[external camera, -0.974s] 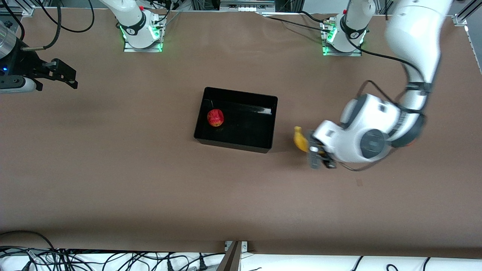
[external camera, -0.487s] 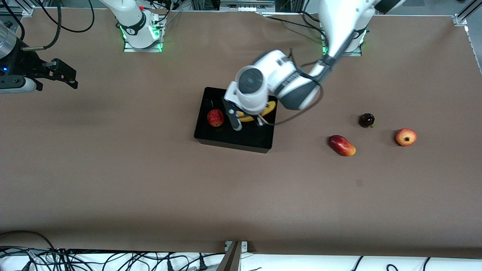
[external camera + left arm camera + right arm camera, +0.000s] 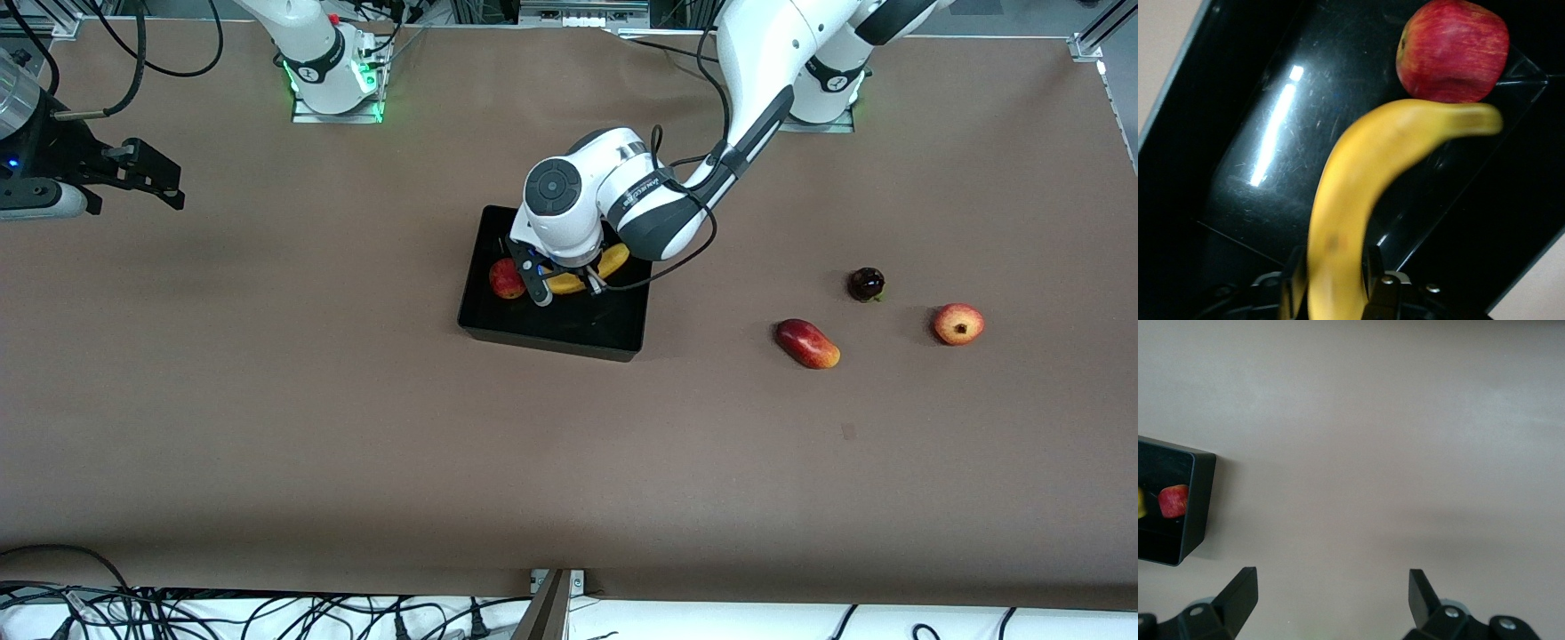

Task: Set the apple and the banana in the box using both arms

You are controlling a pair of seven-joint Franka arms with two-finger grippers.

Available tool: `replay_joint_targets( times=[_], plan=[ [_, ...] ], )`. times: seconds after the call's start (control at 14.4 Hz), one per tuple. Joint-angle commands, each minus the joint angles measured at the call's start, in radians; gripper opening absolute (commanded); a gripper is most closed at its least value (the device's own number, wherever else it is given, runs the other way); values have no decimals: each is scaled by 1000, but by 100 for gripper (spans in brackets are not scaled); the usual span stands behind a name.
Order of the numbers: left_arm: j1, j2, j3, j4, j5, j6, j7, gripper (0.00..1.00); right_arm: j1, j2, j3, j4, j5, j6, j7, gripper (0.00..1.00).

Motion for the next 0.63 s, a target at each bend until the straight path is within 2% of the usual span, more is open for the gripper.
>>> replay_joint_targets(
  times=[0.0, 0.21, 0.35, 0.56],
  plan=[
    [4, -25, 8, 10, 29, -10, -16, 100, 1, -9, 4, 7, 3, -17, 2, 100],
    [76, -126, 5, 17, 8, -111, -45, 100, 1, -9, 4, 7, 3, -17, 2, 100],
    [149, -227, 2, 22, -3, -232, -90, 100, 1, -9, 4, 7, 4, -17, 2, 100],
    [283, -347, 0, 22, -21, -324, -110, 100, 1, -9, 6, 7, 4, -17, 2, 100]
  ],
)
